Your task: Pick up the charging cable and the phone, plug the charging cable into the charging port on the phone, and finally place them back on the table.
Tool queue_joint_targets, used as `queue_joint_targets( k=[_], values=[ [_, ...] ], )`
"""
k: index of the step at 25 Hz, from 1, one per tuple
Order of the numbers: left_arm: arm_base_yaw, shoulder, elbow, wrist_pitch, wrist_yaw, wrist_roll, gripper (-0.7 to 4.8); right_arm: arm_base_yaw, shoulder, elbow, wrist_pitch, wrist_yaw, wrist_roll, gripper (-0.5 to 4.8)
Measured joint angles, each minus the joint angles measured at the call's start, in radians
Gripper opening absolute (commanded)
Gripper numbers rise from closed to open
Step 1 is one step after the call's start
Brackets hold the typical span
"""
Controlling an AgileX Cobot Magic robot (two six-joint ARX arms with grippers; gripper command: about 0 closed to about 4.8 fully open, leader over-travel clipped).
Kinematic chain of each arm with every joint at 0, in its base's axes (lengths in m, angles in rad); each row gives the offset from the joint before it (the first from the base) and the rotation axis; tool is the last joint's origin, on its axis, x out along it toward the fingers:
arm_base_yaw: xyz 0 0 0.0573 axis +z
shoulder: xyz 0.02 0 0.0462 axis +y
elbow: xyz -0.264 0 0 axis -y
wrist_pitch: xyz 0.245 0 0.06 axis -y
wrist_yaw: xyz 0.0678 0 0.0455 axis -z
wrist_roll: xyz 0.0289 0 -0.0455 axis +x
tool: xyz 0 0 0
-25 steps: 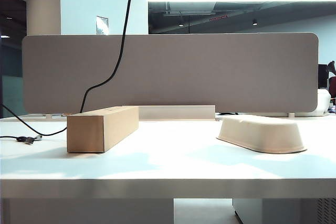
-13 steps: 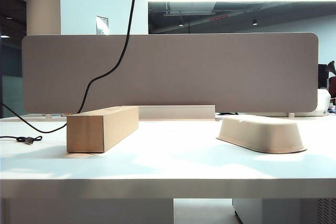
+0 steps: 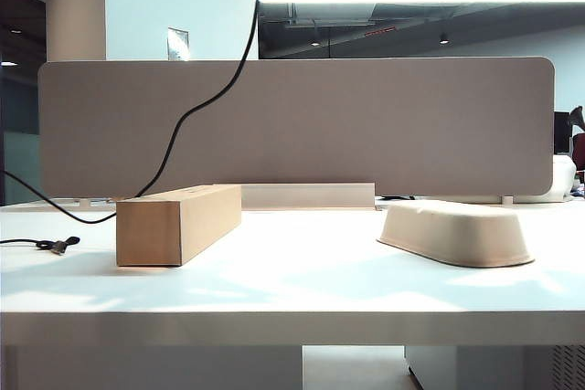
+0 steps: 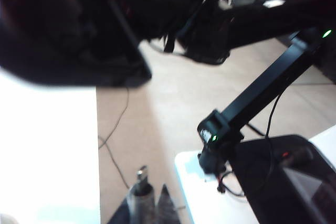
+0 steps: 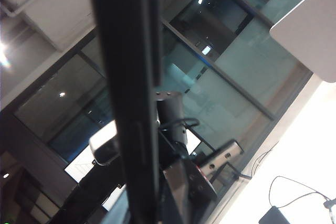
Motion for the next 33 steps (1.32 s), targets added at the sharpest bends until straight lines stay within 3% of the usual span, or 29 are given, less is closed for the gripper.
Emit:
queue_joint_targets(
  k=[4,11,15,27,33],
  values=[
    [-0.002,0.000,0.000,0.087,0.002,-0.114,-0.06,0.021,0.002,0.000,-0.002,0.000,0.005,-0.04],
    [-0.020,0.011,-0.001,0.073,-0.005,-0.179,-0.06,0.108,0.055,0.000,-0.002,-0.005,-0.078,-0.04],
    [0.003,0.013,-0.002,0.007,-0.006,-0.176,-0.06,0.105,0.071,0.000,-0.001,-0.008,-0.142,-0.04],
    [0.015,0.034,-0.002,-0.133,-0.029,-0.140,-0.06,0.083,0.094,0.000,-0.021,0.006,-0.177,-0.04],
    [0.016,0.038,-0.002,-0.134,-0.043,-0.136,-0.06,0.084,0.099,0.000,-0.045,-0.015,-0.202,-0.04]
  ],
)
